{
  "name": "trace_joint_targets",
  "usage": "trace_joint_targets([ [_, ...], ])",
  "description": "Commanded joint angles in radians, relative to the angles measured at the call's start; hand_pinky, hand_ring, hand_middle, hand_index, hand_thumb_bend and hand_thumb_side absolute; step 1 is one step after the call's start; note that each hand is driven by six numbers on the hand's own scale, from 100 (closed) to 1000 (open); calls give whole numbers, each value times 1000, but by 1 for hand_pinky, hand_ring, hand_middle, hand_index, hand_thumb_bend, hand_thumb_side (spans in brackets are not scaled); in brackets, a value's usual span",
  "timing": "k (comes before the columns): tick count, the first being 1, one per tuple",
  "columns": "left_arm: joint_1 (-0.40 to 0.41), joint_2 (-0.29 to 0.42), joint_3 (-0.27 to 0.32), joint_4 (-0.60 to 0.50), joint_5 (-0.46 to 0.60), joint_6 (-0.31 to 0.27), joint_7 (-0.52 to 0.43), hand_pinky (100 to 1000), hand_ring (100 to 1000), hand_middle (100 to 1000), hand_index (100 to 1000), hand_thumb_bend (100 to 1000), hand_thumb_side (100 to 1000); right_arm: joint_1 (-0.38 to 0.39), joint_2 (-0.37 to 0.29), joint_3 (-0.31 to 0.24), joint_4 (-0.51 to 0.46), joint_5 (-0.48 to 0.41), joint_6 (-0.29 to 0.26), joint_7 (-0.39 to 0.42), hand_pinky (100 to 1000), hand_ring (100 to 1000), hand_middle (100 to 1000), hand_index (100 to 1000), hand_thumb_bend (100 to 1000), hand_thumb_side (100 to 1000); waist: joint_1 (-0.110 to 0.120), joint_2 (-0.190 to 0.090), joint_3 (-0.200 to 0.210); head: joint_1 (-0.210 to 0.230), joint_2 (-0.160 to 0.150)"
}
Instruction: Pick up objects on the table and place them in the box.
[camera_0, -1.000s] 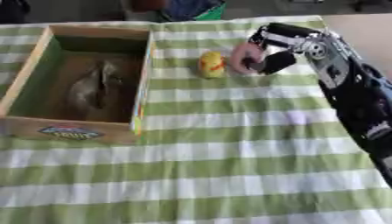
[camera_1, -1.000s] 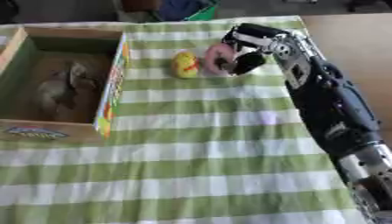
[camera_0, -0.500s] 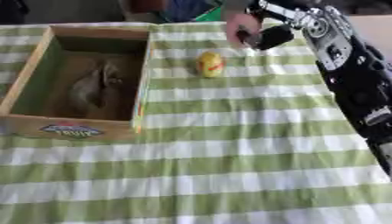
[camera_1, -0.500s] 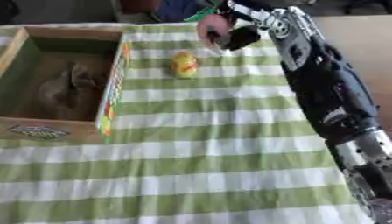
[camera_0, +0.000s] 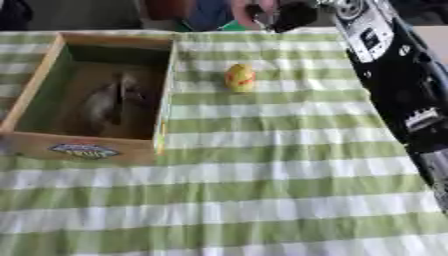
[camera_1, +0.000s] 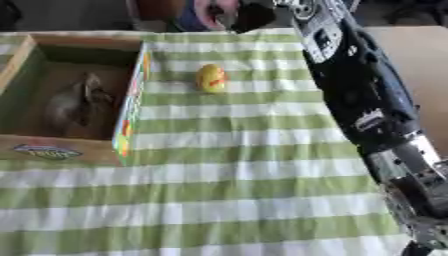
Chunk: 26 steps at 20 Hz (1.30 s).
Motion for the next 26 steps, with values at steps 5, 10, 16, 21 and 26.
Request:
trace_joint_targets([
  [5, -7, 35, -4, -21, 1, -2, 2, 623, 746, 694, 749, 100, 990, -75, 93, 18, -15, -14, 13, 8, 624, 587, 250, 512, 100, 362, -4, -36, 20, -36, 15],
  [10, -8, 37, -9, -21, 0, -6, -1, 623, 746, 694, 749, 100, 987, -98, 177, 18, 17, 17, 24, -7, 622, 581, 243, 507, 100, 375, -7, -40, 36, -54, 12],
  [16, -11, 36, -13, -21, -1, -7, -5, 623, 746, 694, 748, 100, 988, -98, 247, 6, 83, 93, 28, -51, 620, 578, 241, 507, 100, 376, -12, -33, 55, -70, 7],
  [21, -18, 32, -15, -21, -3, -8, -12, 624, 746, 694, 748, 100, 991, -94, 285, 2, 133, 150, 17, -86, 619, 581, 248, 510, 100, 387, -20, -17, 73, -76, -3],
  [26, -24, 31, -16, -21, -4, -10, -17, 625, 746, 693, 747, 100, 993, -90, 307, 15, 190, 235, -21, -96, 623, 610, 289, 532, 100, 419, -25, -5, 88, -87, -8],
])
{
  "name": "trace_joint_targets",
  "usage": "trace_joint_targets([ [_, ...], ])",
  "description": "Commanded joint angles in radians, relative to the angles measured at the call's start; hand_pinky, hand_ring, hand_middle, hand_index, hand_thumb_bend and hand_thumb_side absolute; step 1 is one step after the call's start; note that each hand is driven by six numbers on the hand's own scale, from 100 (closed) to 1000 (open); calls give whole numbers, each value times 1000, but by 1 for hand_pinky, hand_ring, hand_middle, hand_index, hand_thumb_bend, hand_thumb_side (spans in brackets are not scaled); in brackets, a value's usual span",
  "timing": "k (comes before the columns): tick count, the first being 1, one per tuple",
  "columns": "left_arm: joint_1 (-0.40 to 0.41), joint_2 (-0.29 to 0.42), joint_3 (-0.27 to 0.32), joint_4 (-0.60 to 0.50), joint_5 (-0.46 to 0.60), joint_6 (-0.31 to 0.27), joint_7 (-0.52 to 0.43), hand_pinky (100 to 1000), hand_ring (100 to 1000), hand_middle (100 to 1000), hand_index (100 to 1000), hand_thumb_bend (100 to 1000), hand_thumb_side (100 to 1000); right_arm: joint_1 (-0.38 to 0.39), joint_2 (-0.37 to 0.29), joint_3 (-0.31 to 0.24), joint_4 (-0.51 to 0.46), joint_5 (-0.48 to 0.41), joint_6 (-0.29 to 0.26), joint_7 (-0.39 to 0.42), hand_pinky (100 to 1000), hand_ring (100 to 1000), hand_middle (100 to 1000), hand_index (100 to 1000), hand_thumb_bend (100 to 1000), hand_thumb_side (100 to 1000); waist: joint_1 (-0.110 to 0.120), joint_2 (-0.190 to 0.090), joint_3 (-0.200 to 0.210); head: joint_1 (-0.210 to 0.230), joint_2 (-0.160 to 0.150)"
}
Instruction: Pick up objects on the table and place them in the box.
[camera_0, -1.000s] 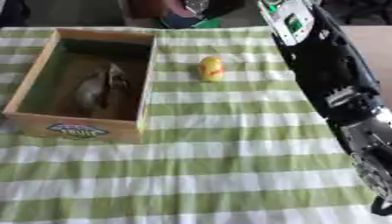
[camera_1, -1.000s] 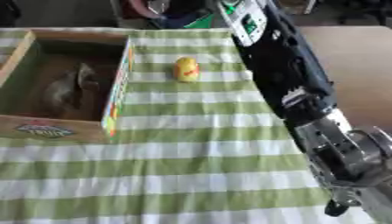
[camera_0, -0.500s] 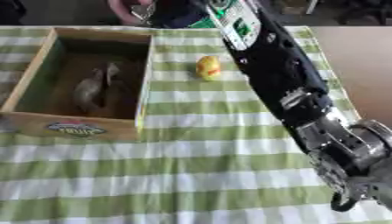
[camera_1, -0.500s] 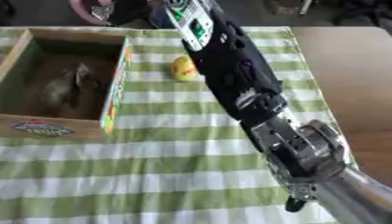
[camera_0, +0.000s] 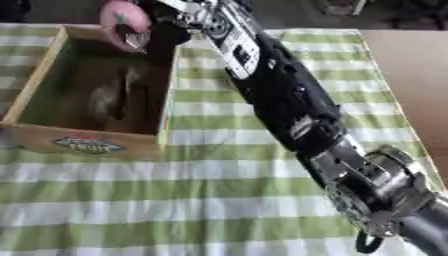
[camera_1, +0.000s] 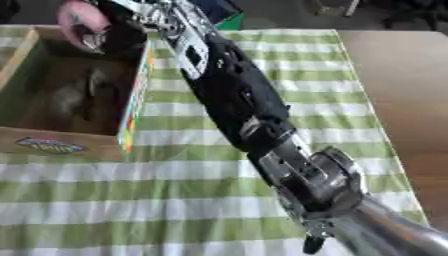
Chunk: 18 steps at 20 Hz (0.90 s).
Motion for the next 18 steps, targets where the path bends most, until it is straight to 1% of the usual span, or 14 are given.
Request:
trace_joint_targets([
  [1, -8, 22, -3, -21, -3, -2, -7, 625, 746, 693, 747, 100, 992, -15, 6, 4, 29, 66, -28, -3, 626, 623, 306, 548, 100, 426, 4, -15, 6, -14, -11],
  [5, -8, 21, -2, -21, -4, -4, -8, 625, 746, 693, 747, 100, 993, -4, 16, 2, 70, 131, -76, 21, 641, 673, 366, 602, 100, 454, 5, -11, 4, -28, -5],
  [7, -9, 21, -2, -21, -4, -4, -8, 626, 746, 693, 747, 100, 993, -1, 20, 4, 86, 153, -102, 40, 655, 702, 415, 655, 100, 480, 6, -9, 1, -30, -5],
  [8, -9, 21, -2, -21, -4, -4, -8, 626, 746, 693, 747, 100, 994, 0, 22, 4, 91, 162, -116, 53, 662, 716, 443, 680, 100, 493, 6, -9, 1, -30, -5],
  [9, -9, 20, -2, -21, -4, -3, -8, 626, 746, 693, 747, 100, 994, 0, 23, 4, 96, 170, -127, 67, 673, 736, 489, 713, 100, 516, 6, -8, 1, -30, -4],
  [12, -8, 19, -1, -21, -5, -2, -9, 626, 746, 693, 747, 100, 995, -2, 22, -1, 100, 182, -154, 103, 692, 770, 596, 773, 100, 543, 6, -8, 2, -28, -4],
  [15, -9, 18, -2, -21, -5, -1, -10, 626, 746, 692, 747, 100, 995, -5, 21, -6, 100, 188, -164, 126, 703, 788, 654, 813, 100, 558, 6, -9, 2, -27, -5],
  [16, -9, 18, -3, -21, -5, -1, -10, 626, 746, 692, 746, 100, 995, -5, 21, -7, 100, 189, -166, 132, 709, 796, 680, 850, 136, 567, 6, -10, 2, -27, -6],
  [18, -9, 18, -3, -21, -5, -1, -11, 627, 745, 692, 746, 100, 995, -6, 20, -10, 99, 188, -167, 140, 718, 811, 718, 886, 184, 577, 7, -11, 2, -26, -6],
])
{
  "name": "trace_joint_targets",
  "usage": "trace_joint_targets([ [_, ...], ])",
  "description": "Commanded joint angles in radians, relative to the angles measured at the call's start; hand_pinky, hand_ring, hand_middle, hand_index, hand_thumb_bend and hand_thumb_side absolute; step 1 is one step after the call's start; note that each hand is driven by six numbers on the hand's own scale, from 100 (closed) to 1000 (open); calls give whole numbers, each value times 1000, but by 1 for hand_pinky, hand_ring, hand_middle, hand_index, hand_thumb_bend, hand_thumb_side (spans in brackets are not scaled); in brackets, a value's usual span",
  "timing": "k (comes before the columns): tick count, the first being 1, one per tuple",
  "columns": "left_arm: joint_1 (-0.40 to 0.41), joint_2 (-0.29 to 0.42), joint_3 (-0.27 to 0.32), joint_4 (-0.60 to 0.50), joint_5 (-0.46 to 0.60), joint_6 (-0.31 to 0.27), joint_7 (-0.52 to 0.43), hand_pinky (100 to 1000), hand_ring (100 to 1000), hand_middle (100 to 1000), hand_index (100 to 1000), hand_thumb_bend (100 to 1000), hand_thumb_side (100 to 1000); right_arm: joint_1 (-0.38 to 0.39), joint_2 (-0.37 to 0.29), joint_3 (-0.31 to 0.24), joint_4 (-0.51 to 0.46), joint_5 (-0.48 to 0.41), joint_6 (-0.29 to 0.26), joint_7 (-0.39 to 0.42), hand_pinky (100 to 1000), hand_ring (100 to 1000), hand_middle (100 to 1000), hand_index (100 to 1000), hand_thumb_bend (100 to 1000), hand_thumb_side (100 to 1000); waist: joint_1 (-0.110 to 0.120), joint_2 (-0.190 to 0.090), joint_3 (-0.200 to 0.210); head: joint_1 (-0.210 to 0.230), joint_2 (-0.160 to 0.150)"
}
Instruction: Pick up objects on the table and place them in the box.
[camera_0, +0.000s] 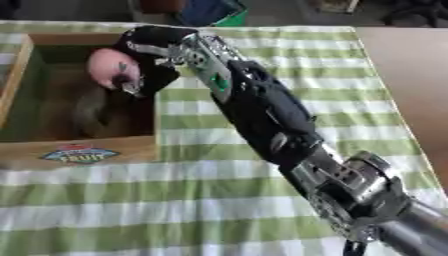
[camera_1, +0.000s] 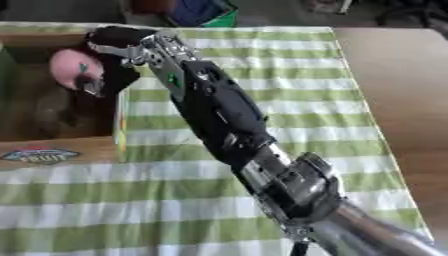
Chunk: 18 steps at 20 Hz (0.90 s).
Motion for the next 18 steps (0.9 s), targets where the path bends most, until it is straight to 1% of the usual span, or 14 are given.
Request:
trace_joint_targets([
  [1, -7, 18, -3, -21, -4, -1, -4, 627, 745, 692, 746, 100, 995, -17, -3, -5, -4, 13, -4, 19, 723, 818, 736, 903, 219, 586, 7, -19, 1, -1, -6],
  [2, -7, 18, -3, -21, -4, -1, -4, 627, 745, 692, 746, 100, 995, -18, -4, -7, -8, 11, -2, 21, 724, 820, 739, 906, 227, 588, 8, -19, 0, 0, -6],
  [3, -7, 18, -3, -21, -3, 0, -4, 627, 745, 691, 746, 100, 994, -20, -5, -10, -14, 7, 1, 20, 730, 828, 754, 922, 265, 623, 8, -20, -1, 1, -5],
  [4, -6, 18, -3, -21, -3, 0, -4, 627, 745, 691, 746, 100, 994, -22, -6, -12, -21, 4, 4, 19, 733, 831, 759, 927, 262, 643, 9, -21, -2, 1, -5],
  [5, -6, 19, -3, -21, -2, 0, -4, 627, 745, 691, 746, 100, 995, -25, -8, -13, -27, 0, 8, 18, 739, 837, 766, 932, 315, 625, 9, -23, -4, 2, -5],
  [8, -6, 19, -5, -21, -3, 4, -6, 627, 745, 691, 746, 100, 995, -29, -13, -17, -42, -13, 22, 12, 742, 840, 772, 942, 340, 634, 9, -25, -6, 3, -7],
  [9, -5, 19, -4, -21, -3, 4, -7, 627, 745, 691, 746, 100, 994, -30, -14, -18, -47, -16, 27, 9, 744, 840, 773, 950, 366, 638, 9, -26, -6, 4, -6],
  [10, -5, 19, -4, -21, -3, 4, -7, 627, 745, 691, 746, 100, 998, -31, -15, -20, -52, -22, 32, 6, 745, 839, 772, 952, 351, 682, 10, -27, -6, 4, -6],
  [11, -4, 19, -4, -21, -3, 4, -7, 627, 745, 691, 746, 100, 993, -31, -16, -22, -58, -28, 38, 2, 745, 838, 770, 954, 377, 645, 10, -28, -7, 4, -6],
  [18, -3, 18, -4, -21, -4, 6, -8, 628, 745, 690, 746, 100, 994, -36, -28, -31, -109, -84, 73, -7, 745, 834, 762, 951, 387, 669, 11, -33, -14, 5, -5],
])
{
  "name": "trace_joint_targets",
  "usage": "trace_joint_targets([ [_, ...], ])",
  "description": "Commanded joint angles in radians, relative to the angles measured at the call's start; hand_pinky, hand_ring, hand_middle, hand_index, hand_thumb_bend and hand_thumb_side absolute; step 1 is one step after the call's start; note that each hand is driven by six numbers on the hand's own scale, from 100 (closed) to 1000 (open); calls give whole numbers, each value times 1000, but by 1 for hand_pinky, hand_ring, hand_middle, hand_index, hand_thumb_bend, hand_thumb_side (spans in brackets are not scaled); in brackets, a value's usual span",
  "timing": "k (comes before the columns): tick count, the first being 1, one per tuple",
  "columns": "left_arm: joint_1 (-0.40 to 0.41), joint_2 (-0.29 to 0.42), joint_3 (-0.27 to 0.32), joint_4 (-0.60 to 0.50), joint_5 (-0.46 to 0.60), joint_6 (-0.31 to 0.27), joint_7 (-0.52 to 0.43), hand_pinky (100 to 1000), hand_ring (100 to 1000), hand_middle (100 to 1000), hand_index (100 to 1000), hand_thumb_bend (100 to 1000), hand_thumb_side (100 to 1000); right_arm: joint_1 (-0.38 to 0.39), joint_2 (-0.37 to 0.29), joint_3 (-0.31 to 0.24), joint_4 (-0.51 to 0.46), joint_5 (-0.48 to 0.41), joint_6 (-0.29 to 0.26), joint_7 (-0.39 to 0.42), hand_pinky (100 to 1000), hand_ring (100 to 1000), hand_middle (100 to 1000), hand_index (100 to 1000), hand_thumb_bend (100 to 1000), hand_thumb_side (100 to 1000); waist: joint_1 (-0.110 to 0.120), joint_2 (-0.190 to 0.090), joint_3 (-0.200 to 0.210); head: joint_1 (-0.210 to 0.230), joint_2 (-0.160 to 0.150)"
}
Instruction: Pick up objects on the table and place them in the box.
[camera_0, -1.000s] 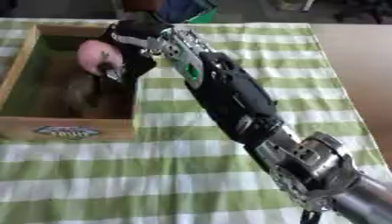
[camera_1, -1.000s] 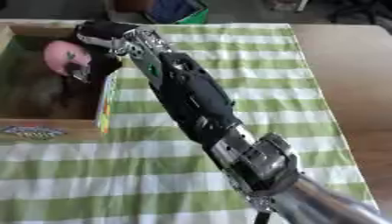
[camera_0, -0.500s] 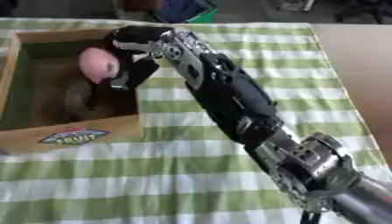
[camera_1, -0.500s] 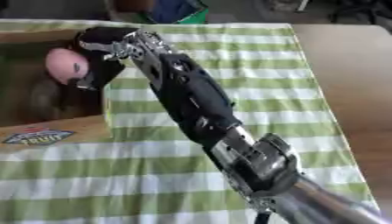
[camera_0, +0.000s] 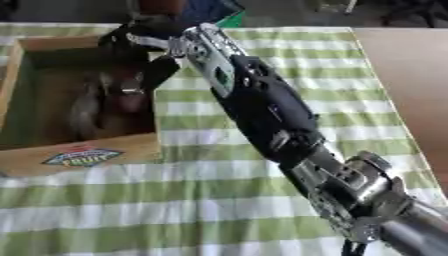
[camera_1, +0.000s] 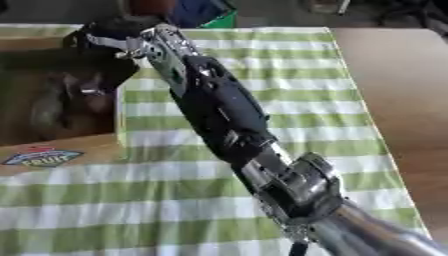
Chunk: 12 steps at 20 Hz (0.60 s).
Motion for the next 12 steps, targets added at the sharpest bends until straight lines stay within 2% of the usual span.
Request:
trace_joint_targets([
  [1, -2, 19, 1, -21, -4, 2, -3, 628, 745, 689, 746, 100, 993, -31, -26, -12, -50, -39, 19, -4, 745, 833, 760, 951, 384, 678, 8, -28, -2, 4, -5],
  [12, 5, 20, 4, -21, -6, 2, 0, 628, 744, 688, 745, 100, 991, -37, -76, -8, -139, -125, 56, -9, 742, 826, 747, 942, 347, 735, 12, -38, -13, 9, 7],
])
